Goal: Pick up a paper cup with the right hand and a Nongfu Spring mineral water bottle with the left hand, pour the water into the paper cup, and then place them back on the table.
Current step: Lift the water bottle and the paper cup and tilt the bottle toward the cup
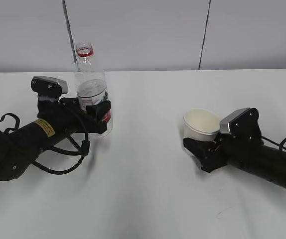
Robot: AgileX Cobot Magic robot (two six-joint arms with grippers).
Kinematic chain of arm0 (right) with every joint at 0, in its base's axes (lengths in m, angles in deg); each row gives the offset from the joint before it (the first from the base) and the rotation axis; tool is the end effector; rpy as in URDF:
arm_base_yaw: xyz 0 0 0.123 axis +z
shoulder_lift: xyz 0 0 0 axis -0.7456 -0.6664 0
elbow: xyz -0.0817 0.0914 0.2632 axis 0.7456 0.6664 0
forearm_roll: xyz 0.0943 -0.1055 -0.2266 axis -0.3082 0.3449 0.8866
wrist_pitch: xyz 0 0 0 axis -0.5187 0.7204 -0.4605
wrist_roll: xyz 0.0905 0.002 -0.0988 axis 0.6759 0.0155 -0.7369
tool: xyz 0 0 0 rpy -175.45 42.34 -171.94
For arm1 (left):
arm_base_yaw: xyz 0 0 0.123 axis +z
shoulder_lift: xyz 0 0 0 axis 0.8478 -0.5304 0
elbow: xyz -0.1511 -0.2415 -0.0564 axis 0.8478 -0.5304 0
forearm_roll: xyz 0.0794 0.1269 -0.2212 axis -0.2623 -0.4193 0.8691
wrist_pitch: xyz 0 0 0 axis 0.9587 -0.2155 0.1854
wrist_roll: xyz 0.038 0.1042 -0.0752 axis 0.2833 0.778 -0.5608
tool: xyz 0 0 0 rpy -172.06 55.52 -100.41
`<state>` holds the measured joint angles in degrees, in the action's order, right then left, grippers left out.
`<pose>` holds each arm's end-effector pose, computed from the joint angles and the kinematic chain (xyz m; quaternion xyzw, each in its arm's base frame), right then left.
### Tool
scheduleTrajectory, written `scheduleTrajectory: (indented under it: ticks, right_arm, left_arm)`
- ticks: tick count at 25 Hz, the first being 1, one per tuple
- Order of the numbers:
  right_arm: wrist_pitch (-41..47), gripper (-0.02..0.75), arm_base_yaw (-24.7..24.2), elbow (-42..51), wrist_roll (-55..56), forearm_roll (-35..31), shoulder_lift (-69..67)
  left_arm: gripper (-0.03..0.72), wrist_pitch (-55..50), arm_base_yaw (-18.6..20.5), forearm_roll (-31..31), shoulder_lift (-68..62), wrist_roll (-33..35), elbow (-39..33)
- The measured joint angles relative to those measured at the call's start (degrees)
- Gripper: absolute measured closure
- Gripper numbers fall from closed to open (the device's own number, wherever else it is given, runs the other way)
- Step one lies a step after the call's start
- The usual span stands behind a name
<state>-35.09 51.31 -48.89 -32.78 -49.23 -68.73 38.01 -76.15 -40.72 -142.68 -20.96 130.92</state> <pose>0.3589 0.0905 0.0312 -0.2515 0.7660 0.1895 0.5604 0.3876 -0.1684 0.0758 0.1791 0.7306 -0.2416 0.6130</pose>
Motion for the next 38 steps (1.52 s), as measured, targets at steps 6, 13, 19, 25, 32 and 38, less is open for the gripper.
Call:
scheduleTrajectory:
  ticks: [6, 13, 19, 25, 32, 38]
  right_arm:
    - [0.11, 0.228, 1.73, -2.41, 3.06, 4.96, 0.00]
    - [0.20, 0.228, 5.63, -6.42, 7.00, 8.16, 0.00]
    - [2.87, 0.228, 9.09, -10.60, 10.48, 9.99, 0.00]
    - [5.50, 0.228, 10.14, -14.32, 13.99, 12.01, 0.00]
    - [6.62, 0.228, 10.14, -16.45, 16.37, 14.25, 0.00]
    - [7.24, 0.228, 10.14, -17.68, 17.01, 15.07, 0.00]
  left_arm:
    - [0.309, -0.13, 0.00, 0.55, 0.06, 0.47, 0.00]
    - [0.308, -3.14, -0.45, 7.78, 2.79, 11.09, 0.00]
    - [0.308, -3.75, -0.56, 8.65, 7.12, 18.89, 0.00]
    - [0.308, -8.83, -0.56, 8.58, 9.90, 29.49, 0.00]
    - [0.308, -10.67, -0.56, 7.35, 10.91, 43.80, 0.00]
    - [0.308, -10.73, -0.56, 6.92, 10.91, 53.87, 0.00]
